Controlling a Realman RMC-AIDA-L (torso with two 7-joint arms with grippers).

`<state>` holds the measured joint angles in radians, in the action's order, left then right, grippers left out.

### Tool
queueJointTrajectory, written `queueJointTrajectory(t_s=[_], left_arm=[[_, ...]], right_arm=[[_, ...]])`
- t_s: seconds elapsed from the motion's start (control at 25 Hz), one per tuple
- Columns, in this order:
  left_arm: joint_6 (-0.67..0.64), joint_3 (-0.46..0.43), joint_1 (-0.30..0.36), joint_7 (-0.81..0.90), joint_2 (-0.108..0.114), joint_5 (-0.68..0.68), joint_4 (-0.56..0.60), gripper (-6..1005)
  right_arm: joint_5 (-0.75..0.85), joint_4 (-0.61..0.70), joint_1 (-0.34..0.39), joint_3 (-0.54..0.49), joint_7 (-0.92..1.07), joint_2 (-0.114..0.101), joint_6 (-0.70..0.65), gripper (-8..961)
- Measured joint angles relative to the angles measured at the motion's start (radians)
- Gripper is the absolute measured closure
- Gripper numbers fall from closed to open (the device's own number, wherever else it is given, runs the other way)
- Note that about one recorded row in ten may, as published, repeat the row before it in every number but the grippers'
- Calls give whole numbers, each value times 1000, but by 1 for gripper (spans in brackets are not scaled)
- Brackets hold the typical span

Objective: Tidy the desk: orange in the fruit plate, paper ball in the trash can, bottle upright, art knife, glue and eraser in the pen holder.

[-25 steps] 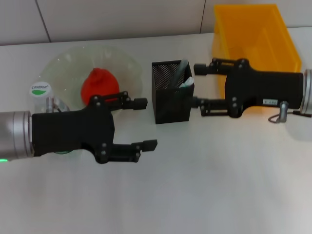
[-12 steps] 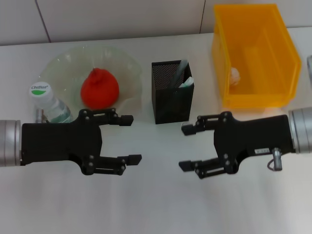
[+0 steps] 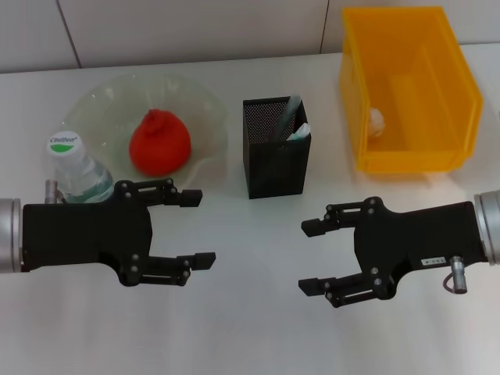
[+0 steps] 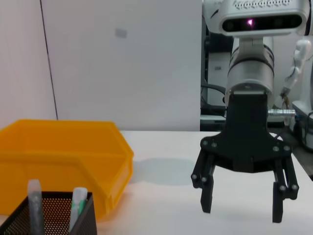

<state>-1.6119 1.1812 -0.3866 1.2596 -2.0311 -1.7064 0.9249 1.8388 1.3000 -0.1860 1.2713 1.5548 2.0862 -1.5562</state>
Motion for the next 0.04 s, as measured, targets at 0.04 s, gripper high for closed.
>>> queueJointTrajectory(t_s=[0.04], left_arm=[[0,0,0,0,0,-3,0,186]], right_arm=[[0,2,3,0,0,0,0,187]])
